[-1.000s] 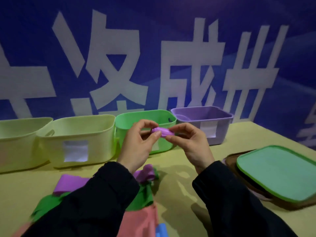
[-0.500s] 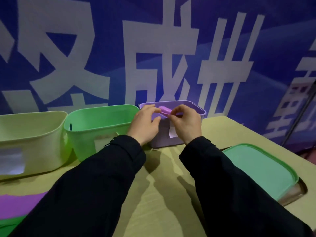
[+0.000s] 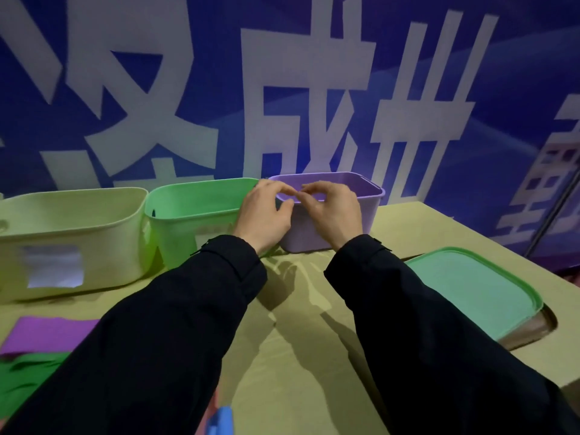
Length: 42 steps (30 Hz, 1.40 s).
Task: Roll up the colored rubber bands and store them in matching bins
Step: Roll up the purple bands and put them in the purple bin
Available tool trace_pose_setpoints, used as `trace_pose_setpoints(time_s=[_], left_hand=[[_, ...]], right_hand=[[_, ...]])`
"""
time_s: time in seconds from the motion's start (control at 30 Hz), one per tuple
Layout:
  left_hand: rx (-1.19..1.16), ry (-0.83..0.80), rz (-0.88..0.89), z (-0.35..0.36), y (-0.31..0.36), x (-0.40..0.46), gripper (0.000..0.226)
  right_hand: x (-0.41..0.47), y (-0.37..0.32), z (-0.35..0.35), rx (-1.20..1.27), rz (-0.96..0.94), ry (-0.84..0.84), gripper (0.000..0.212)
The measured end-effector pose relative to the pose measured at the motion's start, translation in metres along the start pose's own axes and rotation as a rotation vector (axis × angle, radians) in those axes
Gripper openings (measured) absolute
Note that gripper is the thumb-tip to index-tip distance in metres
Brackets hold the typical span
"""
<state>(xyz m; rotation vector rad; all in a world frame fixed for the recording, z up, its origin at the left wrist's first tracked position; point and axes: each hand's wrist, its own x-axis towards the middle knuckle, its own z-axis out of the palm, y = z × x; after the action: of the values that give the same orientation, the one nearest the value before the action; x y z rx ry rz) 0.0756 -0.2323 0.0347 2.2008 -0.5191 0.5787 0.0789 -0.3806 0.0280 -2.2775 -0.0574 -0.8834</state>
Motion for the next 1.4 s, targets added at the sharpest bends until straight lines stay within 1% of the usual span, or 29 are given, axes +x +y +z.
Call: trace_pose_setpoints(time_s=[0.07,0.13,0.33,0.4,0.5,0.6,0.73,0.8,0.83,0.9,0.97,1.07,1.13,1.2,1.23,1.27,1.33,1.4], left_hand=[[-0.019,0.014,-0.028,-0.017,0.001,-0.011,0.015],[0.008,0.015,-0.042,-0.036,0.001,-0.025,0.015],[0.015,0.034,-0.099,-0.1,-0.005,-0.082,0.015],[0.042,0.021,-0.132,-0.125,-0.015,-0.1,0.014],[0.09,0.047,-0.192,-0.166,-0.039,-0.126,0.013],[0.189,0.044,-0.318,-0.198,-0.072,-0.152,0.014],[0.387,0.07,-0.556,-0.231,-0.118,-0.188,0.02],[0.435,0.039,-0.657,-0.24,-0.135,-0.201,0.024],[0.452,0.014,-0.7,-0.241,-0.142,-0.206,0.028],[0.466,-0.029,-0.772,-0.24,-0.155,-0.212,0.045],[0.458,-0.03,-0.818,-0.235,-0.163,-0.214,0.056],[0.487,0.006,-0.816,-0.229,-0.168,-0.211,0.055],[0.58,0.026,-0.756,-0.226,-0.163,-0.212,0.044],[0.65,0.119,-0.673,-0.222,-0.156,-0.212,0.031],[0.62,0.168,-0.632,-0.221,-0.153,-0.211,0.024],[0.513,0.209,-0.604,-0.22,-0.15,-0.208,0.017],[0.165,0.29,-0.567,-0.222,-0.14,-0.199,0.006],[-0.146,0.405,-0.515,-0.228,-0.123,-0.187,0.005]], right_hand=[[-0.014,-0.02,-0.003,0.022,-0.02,-0.045,0.028],[-0.029,-0.04,-0.004,0.042,-0.039,-0.078,0.027],[-0.07,-0.094,0.015,0.111,-0.057,-0.183,0.026],[-0.086,-0.113,0.026,0.139,-0.08,-0.242,0.025],[-0.108,-0.145,0.046,0.149,-0.136,-0.338,0.02],[-0.127,-0.171,0.065,0.151,-0.204,-0.41,0.016],[-0.15,-0.193,0.081,0.149,-0.259,-0.539,0.015],[-0.16,-0.196,0.084,0.144,-0.279,-0.572,0.015],[-0.163,-0.197,0.084,0.139,-0.288,-0.582,0.015],[-0.169,-0.196,0.083,0.131,-0.298,-0.6,0.013],[-0.172,-0.191,0.08,0.119,-0.302,-0.613,0.012],[-0.172,-0.185,0.073,0.116,-0.304,-0.619,0.012],[-0.173,-0.181,0.069,0.11,-0.294,-0.625,0.012],[-0.173,-0.176,0.068,0.105,-0.279,-0.627,0.011],[-0.172,-0.173,0.068,0.109,-0.266,-0.628,0.011],[-0.172,-0.171,0.068,0.114,-0.256,-0.627,0.01],[-0.17,-0.168,0.069,0.129,-0.231,-0.616,0.012],[-0.168,-0.166,0.07,0.188,-0.178,-0.583,0.012]])
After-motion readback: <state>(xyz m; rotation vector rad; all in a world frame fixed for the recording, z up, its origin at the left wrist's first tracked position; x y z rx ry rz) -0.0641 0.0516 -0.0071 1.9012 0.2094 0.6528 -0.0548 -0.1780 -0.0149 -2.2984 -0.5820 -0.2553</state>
